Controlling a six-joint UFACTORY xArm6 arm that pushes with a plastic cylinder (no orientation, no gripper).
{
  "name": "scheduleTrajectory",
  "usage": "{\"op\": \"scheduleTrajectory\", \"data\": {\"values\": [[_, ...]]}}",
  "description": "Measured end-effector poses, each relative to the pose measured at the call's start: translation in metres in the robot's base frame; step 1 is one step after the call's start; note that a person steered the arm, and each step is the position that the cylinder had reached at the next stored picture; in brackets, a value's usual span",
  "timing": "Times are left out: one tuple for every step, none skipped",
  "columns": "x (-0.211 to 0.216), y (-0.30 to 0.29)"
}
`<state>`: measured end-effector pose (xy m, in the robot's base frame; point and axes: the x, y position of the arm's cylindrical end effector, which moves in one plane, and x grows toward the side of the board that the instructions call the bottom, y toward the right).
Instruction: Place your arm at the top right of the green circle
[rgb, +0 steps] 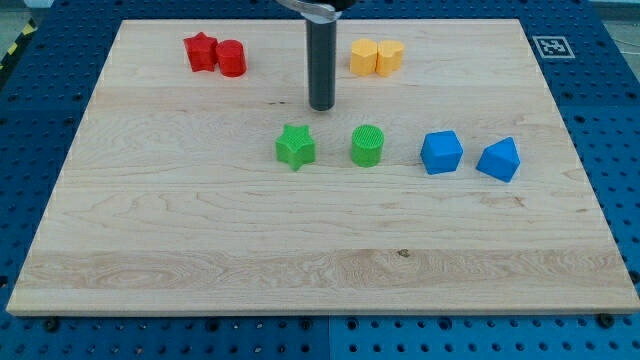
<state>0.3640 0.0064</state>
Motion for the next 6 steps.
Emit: {"op": "scheduleTrajectory", "data": {"values": [[0.0,0.035],[-0.001,0.067],[-0.001,0.086],[0.015,0.088],[0.044,0.088],[0.069,0.088]]}}
